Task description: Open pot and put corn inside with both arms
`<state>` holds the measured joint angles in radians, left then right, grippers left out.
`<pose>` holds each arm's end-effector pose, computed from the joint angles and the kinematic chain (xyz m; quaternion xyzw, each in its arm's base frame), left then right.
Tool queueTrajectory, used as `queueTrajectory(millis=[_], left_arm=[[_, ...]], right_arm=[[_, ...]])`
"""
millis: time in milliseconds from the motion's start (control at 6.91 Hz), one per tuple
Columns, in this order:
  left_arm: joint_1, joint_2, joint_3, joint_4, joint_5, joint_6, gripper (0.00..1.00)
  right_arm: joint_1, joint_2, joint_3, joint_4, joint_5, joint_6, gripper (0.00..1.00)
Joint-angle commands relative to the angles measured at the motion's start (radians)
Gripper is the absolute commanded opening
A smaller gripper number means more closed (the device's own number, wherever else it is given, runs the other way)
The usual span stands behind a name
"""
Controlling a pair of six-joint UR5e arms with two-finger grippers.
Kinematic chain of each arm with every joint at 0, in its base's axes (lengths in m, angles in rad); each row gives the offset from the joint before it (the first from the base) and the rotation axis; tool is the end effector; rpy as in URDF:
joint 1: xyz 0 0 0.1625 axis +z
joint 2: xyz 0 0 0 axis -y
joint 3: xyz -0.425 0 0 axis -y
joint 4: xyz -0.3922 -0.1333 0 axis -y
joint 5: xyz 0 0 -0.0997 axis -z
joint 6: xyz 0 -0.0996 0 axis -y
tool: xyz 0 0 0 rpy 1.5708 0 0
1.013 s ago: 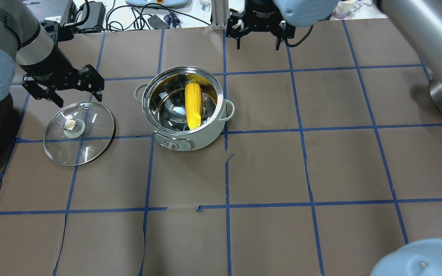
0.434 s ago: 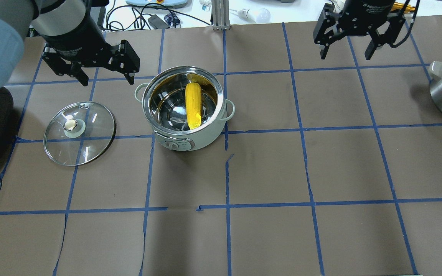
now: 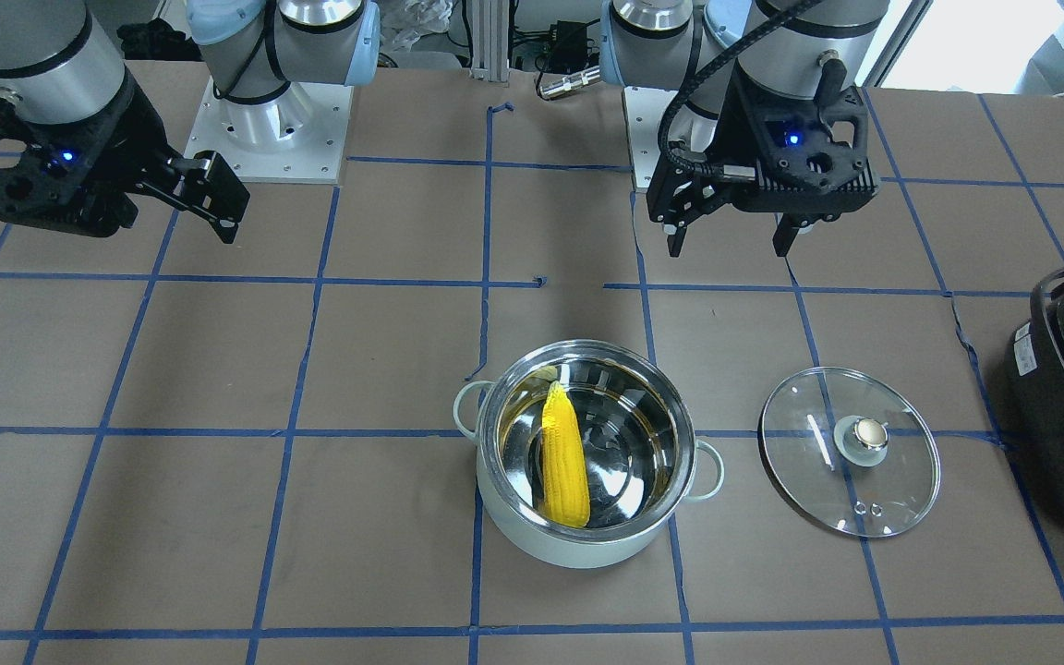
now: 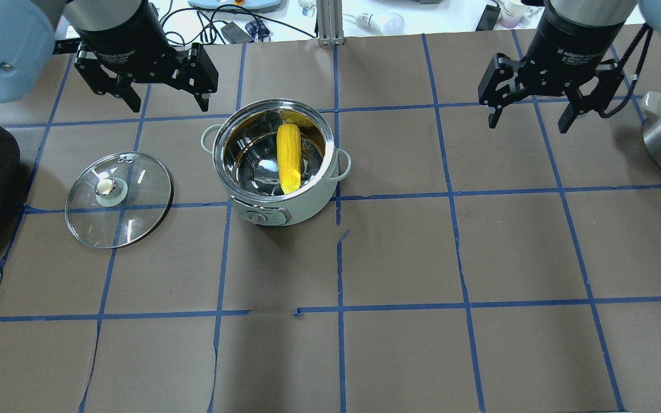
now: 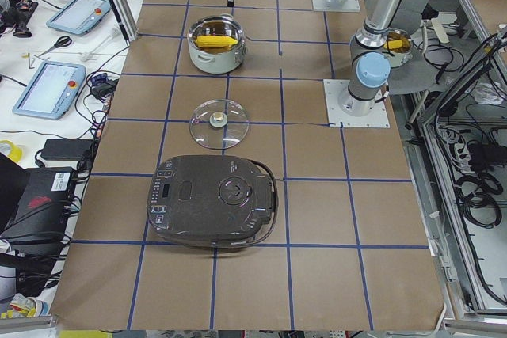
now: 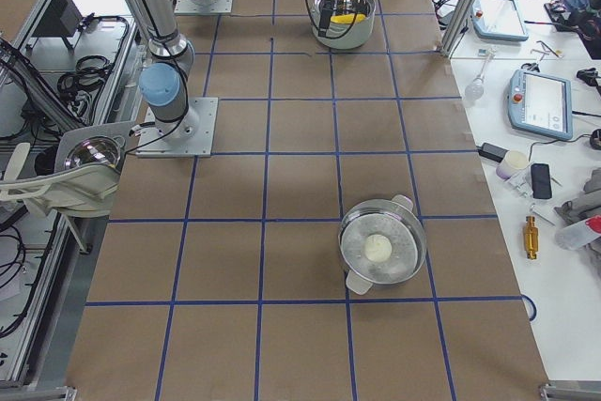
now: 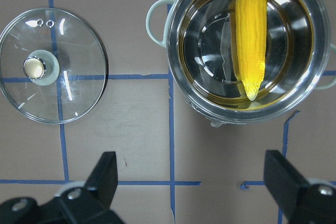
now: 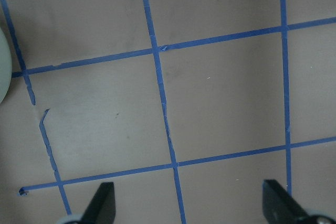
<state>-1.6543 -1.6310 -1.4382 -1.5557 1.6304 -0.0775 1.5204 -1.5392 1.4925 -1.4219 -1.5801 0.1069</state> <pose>-0.1707 -0.5123 0.5248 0.0017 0.9986 -0.0460 0.0262 0.1073 -0.5003 0.4963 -0.0782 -0.9956 -0.0509 0.0061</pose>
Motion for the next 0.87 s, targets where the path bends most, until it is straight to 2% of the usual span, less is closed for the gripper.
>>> queueTrajectory(millis=[0,724], left_arm=[[0.014,-0.015,0.033,0.014,0.009,0.036,1.00],[0.024,0.008,0.024,0.025,0.019,0.045,1.00]], right_arm=[[0.000,-0.021,0.008,0.004,0.003,0.002,1.00],[0.001,-0.027,-0.003,0.009,0.009,-0.009,1.00]])
